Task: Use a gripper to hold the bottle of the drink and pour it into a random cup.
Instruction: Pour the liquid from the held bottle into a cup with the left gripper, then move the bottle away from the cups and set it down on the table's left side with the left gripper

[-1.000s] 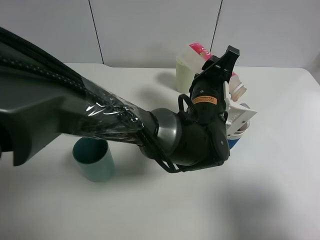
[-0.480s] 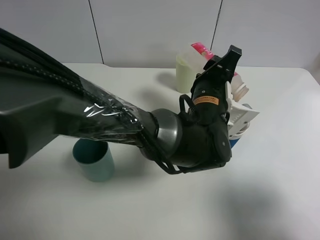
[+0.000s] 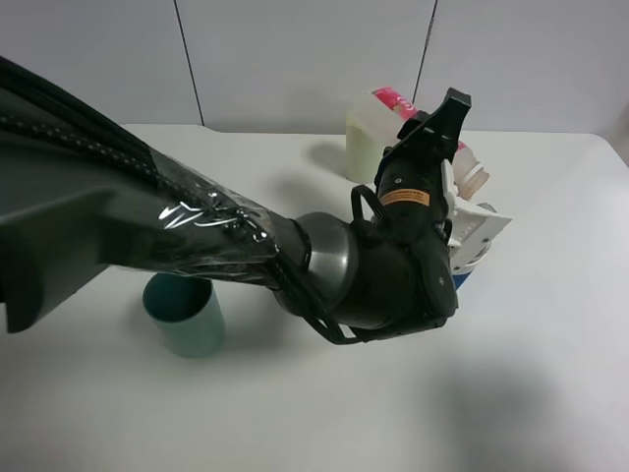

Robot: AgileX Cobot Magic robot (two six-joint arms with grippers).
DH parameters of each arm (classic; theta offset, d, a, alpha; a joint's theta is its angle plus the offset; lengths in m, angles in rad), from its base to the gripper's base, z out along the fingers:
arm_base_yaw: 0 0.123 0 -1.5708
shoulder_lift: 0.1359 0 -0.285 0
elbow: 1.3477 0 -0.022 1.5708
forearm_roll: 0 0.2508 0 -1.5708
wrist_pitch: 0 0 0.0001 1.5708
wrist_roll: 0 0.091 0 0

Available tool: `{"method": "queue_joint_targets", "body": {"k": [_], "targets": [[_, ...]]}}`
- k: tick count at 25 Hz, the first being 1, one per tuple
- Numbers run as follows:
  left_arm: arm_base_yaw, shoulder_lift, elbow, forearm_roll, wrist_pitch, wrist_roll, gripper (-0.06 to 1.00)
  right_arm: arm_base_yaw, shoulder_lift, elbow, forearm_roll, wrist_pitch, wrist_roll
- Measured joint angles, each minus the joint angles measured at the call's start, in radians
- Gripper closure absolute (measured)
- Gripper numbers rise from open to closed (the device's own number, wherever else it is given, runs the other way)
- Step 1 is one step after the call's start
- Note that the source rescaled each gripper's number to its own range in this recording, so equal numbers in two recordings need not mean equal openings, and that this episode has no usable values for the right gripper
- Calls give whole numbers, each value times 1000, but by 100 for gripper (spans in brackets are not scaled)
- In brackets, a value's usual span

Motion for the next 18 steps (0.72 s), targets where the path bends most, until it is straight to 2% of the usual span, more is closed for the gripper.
{"method": "queue_joint_targets", "body": {"k": [4, 13, 18], "targets": [[0, -42, 0, -69, 67, -72, 94, 0, 0, 0, 0, 0, 0], [11, -168, 0, -149, 229, -295, 94, 0, 0, 0, 0, 0, 0], [40, -248, 1, -239, 333, -376, 94, 0, 0, 0, 0, 0, 0]]}}
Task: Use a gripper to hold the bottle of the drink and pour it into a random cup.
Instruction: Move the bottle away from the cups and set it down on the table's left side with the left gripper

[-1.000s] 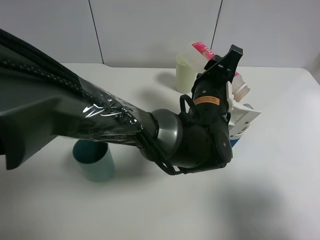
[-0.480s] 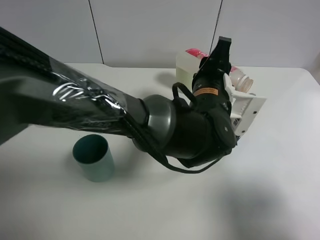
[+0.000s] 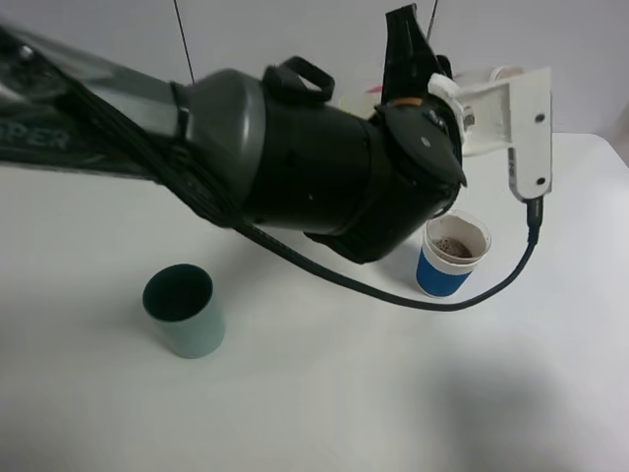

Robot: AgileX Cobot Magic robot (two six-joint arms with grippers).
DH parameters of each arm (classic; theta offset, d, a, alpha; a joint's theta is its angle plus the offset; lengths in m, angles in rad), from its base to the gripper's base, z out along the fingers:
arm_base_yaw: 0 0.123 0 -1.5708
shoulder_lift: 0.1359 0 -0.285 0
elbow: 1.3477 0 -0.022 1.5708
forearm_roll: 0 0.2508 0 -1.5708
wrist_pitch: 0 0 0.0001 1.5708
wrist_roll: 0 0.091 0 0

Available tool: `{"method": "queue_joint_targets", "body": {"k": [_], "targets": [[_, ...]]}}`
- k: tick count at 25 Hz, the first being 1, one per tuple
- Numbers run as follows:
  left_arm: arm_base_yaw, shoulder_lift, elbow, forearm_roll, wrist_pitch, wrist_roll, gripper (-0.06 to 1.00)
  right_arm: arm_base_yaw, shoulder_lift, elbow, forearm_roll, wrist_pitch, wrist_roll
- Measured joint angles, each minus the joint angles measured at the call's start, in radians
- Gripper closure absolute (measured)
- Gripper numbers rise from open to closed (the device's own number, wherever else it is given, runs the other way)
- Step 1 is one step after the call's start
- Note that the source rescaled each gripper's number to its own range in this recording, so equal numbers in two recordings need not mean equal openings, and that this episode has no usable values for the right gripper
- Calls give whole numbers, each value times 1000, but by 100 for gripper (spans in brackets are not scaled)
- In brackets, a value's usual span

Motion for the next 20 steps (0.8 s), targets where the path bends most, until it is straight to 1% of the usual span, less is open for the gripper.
{"method": "queue_joint_targets", "body": {"k": [4, 8, 10, 12, 14, 16, 20], "targets": [[30, -49, 0, -106, 80, -22, 94, 0, 0, 0, 0, 0, 0], [60, -79, 0, -235, 146, -29, 94, 0, 0, 0, 0, 0, 0], [72, -85, 0, -282, 172, -34, 94, 0, 0, 0, 0, 0, 0], [84, -94, 6, -303, 204, -46, 94, 0, 0, 0, 0, 0, 0], [98, -110, 24, -307, 244, -67, 94, 0, 0, 0, 0, 0, 0], [117, -126, 48, -308, 306, -90, 94, 0, 0, 0, 0, 0, 0], [169, -159, 101, -310, 436, -101, 94, 0, 0, 0, 0, 0, 0]]}}
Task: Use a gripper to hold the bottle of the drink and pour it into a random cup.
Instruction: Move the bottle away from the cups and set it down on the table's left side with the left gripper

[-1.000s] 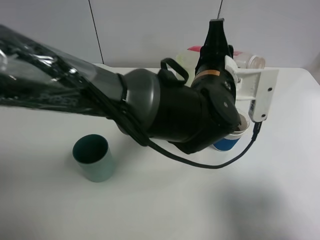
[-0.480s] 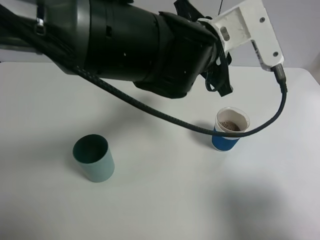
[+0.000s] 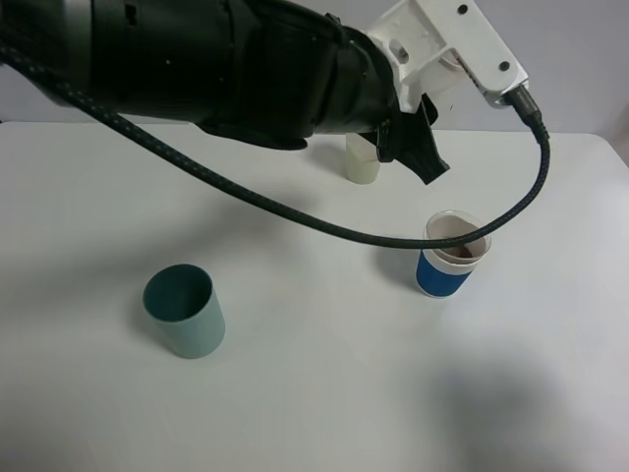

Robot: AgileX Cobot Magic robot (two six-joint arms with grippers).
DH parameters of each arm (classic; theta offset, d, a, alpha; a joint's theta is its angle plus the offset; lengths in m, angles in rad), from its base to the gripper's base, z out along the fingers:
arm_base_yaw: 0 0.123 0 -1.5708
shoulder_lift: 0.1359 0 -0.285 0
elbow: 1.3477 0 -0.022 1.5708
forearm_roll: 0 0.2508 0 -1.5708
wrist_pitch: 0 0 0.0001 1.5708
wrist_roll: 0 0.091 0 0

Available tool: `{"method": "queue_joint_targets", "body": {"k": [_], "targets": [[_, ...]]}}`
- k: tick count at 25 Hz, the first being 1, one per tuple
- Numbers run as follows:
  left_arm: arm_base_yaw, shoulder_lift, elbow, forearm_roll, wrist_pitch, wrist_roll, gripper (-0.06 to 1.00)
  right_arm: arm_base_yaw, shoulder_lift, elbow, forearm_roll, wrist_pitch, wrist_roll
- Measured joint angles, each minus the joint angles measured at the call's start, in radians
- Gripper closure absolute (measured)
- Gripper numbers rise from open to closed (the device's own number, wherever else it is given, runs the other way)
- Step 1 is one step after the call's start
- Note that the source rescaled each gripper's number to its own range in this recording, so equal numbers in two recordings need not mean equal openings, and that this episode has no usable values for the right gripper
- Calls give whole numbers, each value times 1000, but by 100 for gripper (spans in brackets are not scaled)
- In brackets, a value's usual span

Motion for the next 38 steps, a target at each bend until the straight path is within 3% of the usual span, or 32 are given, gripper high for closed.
{"method": "queue_joint_targets", "body": {"k": [7, 19, 22, 26, 28, 33, 35, 38], "targets": [[127, -65, 101, 0, 235, -65, 94, 0, 0, 0, 0, 0, 0], [451, -127, 257, 35, 734, -290, 94, 0, 0, 0, 0, 0, 0], [507, -135, 263, 167, 777, -383, 94, 0, 0, 0, 0, 0, 0], [563, -159, 263, 453, 769, -634, 94, 0, 0, 0, 0, 0, 0], [588, -165, 263, 602, 744, -826, 94, 0, 0, 0, 0, 0, 0], [640, -166, 263, 869, 663, -1279, 94, 0, 0, 0, 0, 0, 0], [647, -166, 263, 944, 645, -1372, 94, 0, 0, 0, 0, 0, 0], [649, -166, 270, 1016, 608, -1411, 94, 0, 0, 0, 0, 0, 0]]}}
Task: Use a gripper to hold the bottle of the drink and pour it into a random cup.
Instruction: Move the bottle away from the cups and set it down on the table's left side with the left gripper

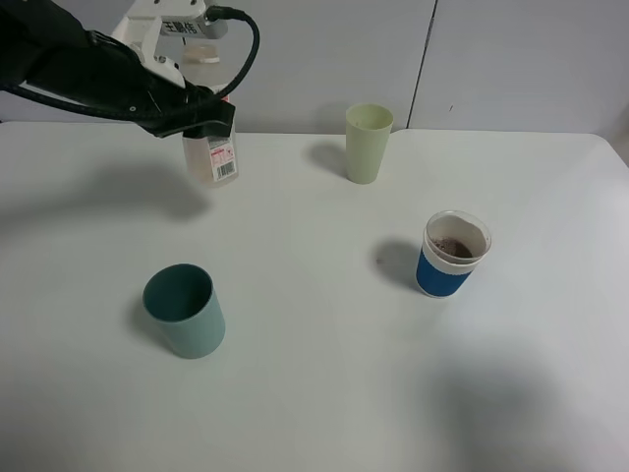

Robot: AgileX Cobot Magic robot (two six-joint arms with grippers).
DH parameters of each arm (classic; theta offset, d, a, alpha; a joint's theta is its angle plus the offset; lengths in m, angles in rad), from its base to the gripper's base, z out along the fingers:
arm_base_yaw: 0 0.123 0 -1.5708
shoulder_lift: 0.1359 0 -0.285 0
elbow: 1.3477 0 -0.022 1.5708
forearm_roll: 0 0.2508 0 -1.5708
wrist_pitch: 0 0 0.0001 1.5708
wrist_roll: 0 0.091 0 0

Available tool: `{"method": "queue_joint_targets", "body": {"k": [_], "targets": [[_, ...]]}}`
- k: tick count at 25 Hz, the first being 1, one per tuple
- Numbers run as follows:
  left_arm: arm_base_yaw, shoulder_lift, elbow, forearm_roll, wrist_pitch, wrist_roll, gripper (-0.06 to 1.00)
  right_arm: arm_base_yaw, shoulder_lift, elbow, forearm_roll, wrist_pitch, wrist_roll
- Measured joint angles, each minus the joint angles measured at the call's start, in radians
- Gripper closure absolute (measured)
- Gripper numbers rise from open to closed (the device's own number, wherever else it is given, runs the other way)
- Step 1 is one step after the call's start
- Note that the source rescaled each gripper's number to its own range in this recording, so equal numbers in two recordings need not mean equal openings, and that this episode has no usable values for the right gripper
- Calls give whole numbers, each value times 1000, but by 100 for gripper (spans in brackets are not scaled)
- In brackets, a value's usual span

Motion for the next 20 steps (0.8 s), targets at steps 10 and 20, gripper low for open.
{"method": "queue_joint_targets", "body": {"k": [10, 20], "targets": [[1, -1, 148, 274, -251, -311, 94, 0, 0, 0, 0, 0, 0], [8, -2, 334, 918, -576, -842, 94, 0, 0, 0, 0, 0, 0]]}}
